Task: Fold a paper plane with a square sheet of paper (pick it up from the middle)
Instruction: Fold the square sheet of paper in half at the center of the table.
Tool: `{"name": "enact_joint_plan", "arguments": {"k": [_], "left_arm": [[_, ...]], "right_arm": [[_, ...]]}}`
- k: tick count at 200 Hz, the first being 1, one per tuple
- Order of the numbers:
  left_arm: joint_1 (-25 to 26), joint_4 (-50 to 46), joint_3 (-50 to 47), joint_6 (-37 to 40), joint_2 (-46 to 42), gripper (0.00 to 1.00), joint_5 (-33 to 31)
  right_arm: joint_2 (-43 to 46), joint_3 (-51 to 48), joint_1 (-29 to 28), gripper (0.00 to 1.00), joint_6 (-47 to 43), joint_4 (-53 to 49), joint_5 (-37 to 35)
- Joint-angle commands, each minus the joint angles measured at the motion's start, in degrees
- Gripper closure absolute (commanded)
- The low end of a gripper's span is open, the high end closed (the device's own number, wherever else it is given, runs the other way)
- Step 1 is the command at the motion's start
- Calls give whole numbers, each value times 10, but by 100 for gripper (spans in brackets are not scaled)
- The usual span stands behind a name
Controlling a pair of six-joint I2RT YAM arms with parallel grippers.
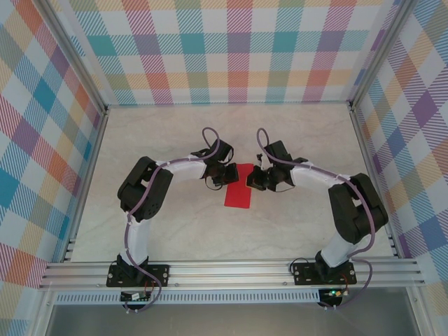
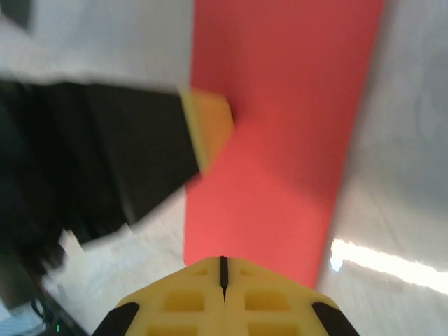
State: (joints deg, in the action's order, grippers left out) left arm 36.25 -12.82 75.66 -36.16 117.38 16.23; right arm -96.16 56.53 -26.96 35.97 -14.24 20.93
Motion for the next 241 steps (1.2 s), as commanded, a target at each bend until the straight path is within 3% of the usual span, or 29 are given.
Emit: {"name": "enact_joint_plan", "arguments": {"k": [1,37,75,108,151,214,241], "left_arm": [[2,-26,13,12,-4,90,-1],[2,-19,10,9,-9,88,8],[2,-2,-1,3,-27,84,26],[3,31,-33,-19,-61,78,46],[14,87,-108,-61,-121,72,57],[82,114,-153,-81,-150,71,42],[106,112,-167,-81,-139,75,49]], "right_arm": [[-61,39,5,98,-4,9,-34],[-137,124,16,98,-3,-20,-42],[-181,152,19,98,1,-41,-73],[-162,132,19,98,37,-66,-117],[-98,55,19,98,148,-79,-180],[-64,31,20,97,185,-62,-191],[-67,32,23,97,189,-55,-178]]}}
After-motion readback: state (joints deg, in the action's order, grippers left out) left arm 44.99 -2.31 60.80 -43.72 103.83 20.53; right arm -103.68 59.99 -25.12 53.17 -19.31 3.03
